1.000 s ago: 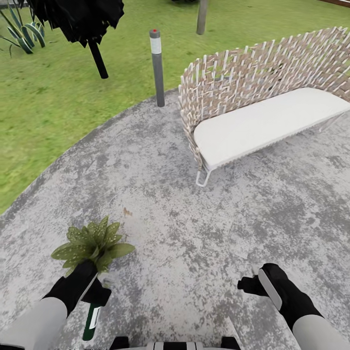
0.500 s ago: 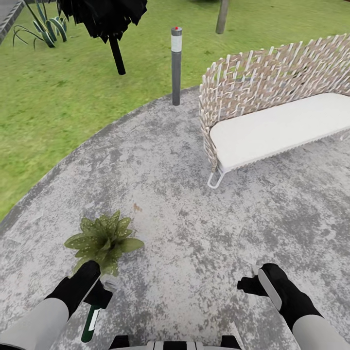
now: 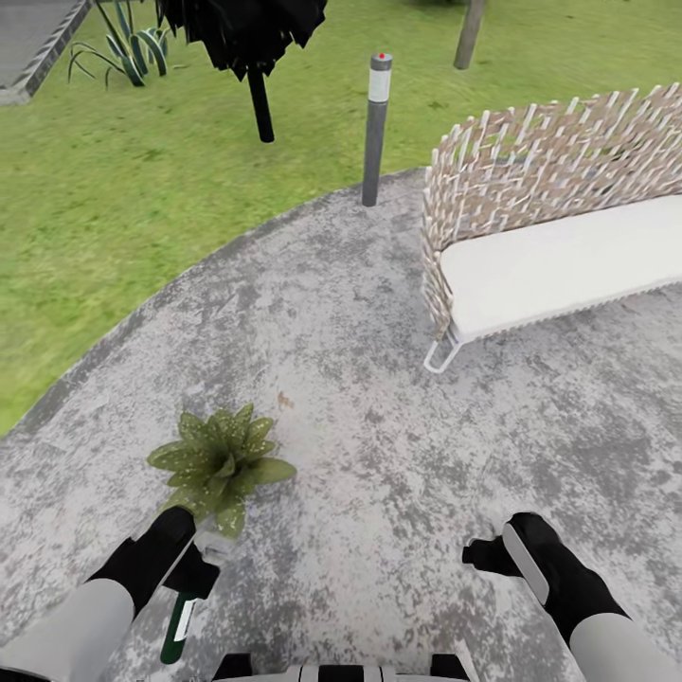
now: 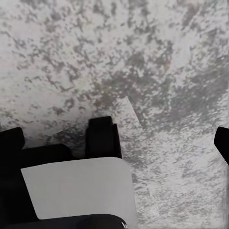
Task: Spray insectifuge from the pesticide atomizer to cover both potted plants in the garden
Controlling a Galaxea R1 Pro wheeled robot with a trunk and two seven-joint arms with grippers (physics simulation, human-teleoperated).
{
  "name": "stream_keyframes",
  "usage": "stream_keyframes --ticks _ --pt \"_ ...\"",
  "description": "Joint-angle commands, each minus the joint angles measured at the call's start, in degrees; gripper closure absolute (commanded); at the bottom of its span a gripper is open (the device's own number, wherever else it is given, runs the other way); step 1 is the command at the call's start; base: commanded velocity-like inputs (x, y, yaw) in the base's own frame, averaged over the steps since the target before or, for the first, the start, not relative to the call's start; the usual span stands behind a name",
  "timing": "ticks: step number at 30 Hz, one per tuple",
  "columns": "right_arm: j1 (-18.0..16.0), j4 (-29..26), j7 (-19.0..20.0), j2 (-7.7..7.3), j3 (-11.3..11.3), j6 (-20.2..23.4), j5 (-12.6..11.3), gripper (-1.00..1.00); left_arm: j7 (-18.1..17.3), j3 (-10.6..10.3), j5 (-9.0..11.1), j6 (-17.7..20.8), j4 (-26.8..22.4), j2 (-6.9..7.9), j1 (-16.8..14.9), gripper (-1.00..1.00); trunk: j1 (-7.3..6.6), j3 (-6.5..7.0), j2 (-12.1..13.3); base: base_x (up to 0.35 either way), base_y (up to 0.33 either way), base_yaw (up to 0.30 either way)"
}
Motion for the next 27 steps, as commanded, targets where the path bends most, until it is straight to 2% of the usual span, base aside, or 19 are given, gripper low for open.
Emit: stream_keyframes --ticks 1,8,15,27 --pt "0.0 -0.1 -0.6 -0.07 0.3 0.2 -0.6 -1.0 -0.6 -0.3 -0.6 0.1 -0.1 0.03 -0.1 1.0 0.0 -0.03 0.0 0.0 0.0 0.262" --pt "0.0 -0.1 -0.6 -0.02 0.4 0.2 -0.6 -1.0 -0.6 -0.4 -0.7 0.1 -0.1 0.07 -0.1 1.0 0.0 -0.03 0.0 0.0 -0.019 0.262" --pt "0.0 -0.1 -0.6 -0.02 0.3 0.2 -0.6 -1.0 -0.6 -0.4 -0.7 0.1 -0.1 0.0 -0.3 1.0 0.0 -0.03 0.0 0.144 -0.229 0.244" --pt "0.0 -0.1 -0.6 -0.1 0.3 0.2 -0.6 -1.0 -0.6 -0.4 -0.7 0.1 -0.1 -0.1 -0.2 1.0 0.0 -0.03 0.0 0.181 -0.275 0.06"
